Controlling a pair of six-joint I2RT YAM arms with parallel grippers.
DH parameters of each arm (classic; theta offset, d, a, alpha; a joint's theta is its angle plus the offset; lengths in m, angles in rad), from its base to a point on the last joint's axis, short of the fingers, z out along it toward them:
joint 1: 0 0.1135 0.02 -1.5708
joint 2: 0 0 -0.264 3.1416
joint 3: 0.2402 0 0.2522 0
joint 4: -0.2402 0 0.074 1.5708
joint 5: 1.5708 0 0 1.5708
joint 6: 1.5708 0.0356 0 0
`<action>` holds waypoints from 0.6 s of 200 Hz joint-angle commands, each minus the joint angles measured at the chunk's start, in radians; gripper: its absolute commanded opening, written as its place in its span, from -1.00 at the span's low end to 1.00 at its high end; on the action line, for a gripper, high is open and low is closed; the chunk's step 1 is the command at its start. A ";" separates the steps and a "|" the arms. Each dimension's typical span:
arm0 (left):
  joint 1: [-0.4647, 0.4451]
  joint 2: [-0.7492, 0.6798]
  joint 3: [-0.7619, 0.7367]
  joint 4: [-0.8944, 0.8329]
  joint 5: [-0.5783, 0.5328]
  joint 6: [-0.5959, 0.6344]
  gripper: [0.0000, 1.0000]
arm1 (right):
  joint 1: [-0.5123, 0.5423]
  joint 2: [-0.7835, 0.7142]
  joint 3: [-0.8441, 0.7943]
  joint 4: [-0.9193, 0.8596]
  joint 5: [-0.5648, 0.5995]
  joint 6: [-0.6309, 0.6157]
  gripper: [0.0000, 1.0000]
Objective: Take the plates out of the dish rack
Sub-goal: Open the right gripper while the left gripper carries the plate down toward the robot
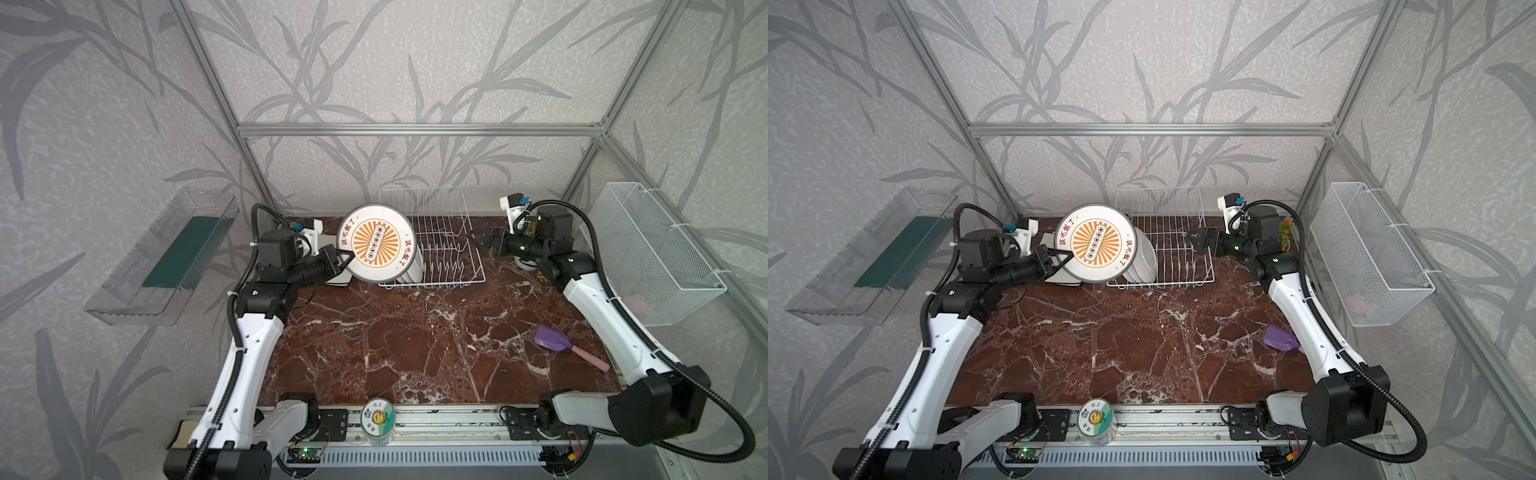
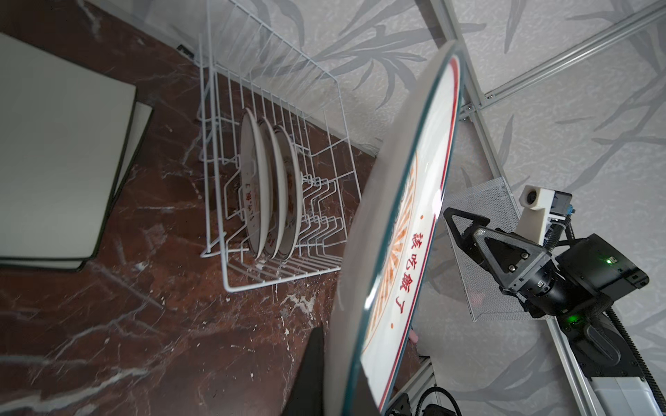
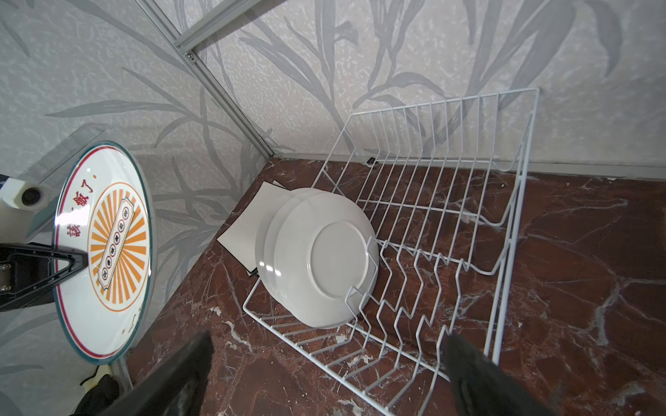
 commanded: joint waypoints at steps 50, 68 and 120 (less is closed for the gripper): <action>0.142 -0.135 -0.122 -0.334 -0.013 -0.031 -1.00 | -0.002 -0.055 -0.010 -0.026 0.027 -0.045 0.98; 0.154 -0.172 -0.192 -0.327 -0.019 -0.077 -1.00 | -0.002 -0.064 -0.018 -0.029 0.031 -0.047 0.98; 0.186 -0.240 -0.347 -0.357 -0.048 -0.112 -1.00 | -0.001 -0.079 -0.020 -0.054 0.052 -0.070 0.98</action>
